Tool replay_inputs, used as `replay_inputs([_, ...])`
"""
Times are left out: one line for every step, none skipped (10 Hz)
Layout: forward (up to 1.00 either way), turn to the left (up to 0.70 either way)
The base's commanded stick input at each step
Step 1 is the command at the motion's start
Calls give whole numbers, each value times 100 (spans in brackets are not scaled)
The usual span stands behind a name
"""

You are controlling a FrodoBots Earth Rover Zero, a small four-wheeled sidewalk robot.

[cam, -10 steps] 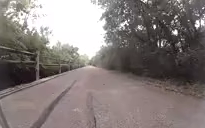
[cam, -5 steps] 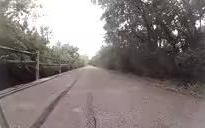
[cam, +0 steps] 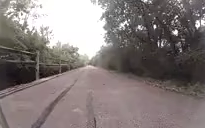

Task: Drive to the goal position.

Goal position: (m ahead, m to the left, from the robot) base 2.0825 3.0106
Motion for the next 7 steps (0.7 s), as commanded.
replay_inputs([7, 0])
replay_inputs([7, 0])
replay_inputs([7, 0])
replay_inputs([7, 0])
replay_inputs([7, 0])
replay_inputs([7, 0])
replay_inputs([7, 0])
